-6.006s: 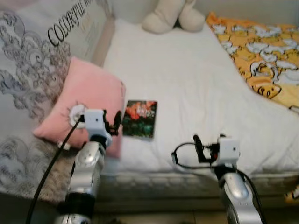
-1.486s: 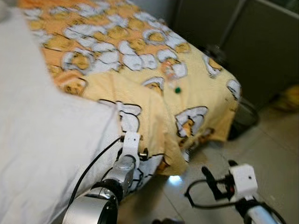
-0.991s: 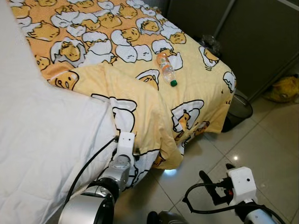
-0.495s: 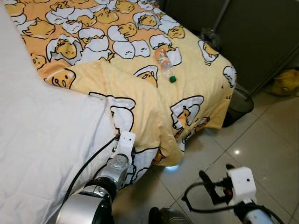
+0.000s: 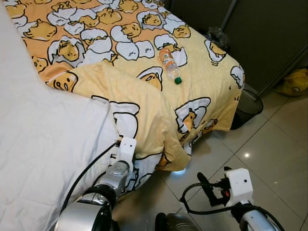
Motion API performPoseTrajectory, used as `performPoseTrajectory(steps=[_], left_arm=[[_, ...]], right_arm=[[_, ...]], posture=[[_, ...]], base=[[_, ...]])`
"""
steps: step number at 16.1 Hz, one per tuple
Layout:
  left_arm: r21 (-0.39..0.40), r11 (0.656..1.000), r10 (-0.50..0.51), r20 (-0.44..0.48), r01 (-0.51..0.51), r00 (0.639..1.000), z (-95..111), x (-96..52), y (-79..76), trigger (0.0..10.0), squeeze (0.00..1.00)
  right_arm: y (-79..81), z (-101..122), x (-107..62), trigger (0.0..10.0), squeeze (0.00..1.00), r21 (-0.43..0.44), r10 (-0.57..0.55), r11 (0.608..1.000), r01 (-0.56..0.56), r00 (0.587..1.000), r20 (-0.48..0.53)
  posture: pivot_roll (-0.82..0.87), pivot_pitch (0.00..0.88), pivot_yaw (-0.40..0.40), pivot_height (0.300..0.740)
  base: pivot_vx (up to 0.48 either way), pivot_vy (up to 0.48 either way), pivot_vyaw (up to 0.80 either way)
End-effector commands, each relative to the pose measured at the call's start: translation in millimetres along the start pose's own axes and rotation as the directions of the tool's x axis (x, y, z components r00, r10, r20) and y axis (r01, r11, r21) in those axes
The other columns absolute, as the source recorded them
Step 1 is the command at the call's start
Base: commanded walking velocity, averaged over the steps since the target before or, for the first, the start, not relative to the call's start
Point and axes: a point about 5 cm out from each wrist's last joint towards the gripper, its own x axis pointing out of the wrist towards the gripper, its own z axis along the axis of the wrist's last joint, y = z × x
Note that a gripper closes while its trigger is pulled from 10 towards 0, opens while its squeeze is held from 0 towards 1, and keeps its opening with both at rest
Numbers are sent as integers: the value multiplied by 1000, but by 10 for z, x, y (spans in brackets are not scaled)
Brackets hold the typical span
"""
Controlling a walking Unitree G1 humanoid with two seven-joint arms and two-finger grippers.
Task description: Clean up the room
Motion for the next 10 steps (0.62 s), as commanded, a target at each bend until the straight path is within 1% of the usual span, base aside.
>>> performPoseTrajectory(steps=[1, 3, 5, 8, 10], left_arm=[[24, 1000, -1, -69, 3, 998, -198, -27, 15, 0, 0], [53, 999, 5, -75, -1, 997, -243, -37, 73, 0, 0], [70, 998, 1, -85, 5, 996, -289, -47, 94, 0, 0], [94, 995, -19, -84, 27, 996, -309, -52, 72, 0, 0], [167, 985, -25, -97, 41, 995, -341, -58, 57, 0, 0]], right_arm=[[-31, -33, 2, 10000, 0, -3, -23, 1000, 23, 1000, -9], [-2, -25, 60, 10000, 0, 2, -19, 1000, 19, 1000, 2], [8, -23, 87, 10000, 0, 4, -19, 1000, 19, 1000, 7], [1, -34, 109, 10000, 0, 2, -21, 1000, 21, 1000, 10], [-3, -38, 130, 10000, 0, 2, -24, 1000, 24, 1000, 12]], posture=[[-153, 119, -77, 736], [-145, 108, -69, 736], [-141, 103, -65, 736], [-137, 95, -63, 736], [-136, 88, -54, 736]], base=[[0, 0, 0], [0, 0, 0], [0, 0, 0], [0, 0, 0], [0, 0, 0]])
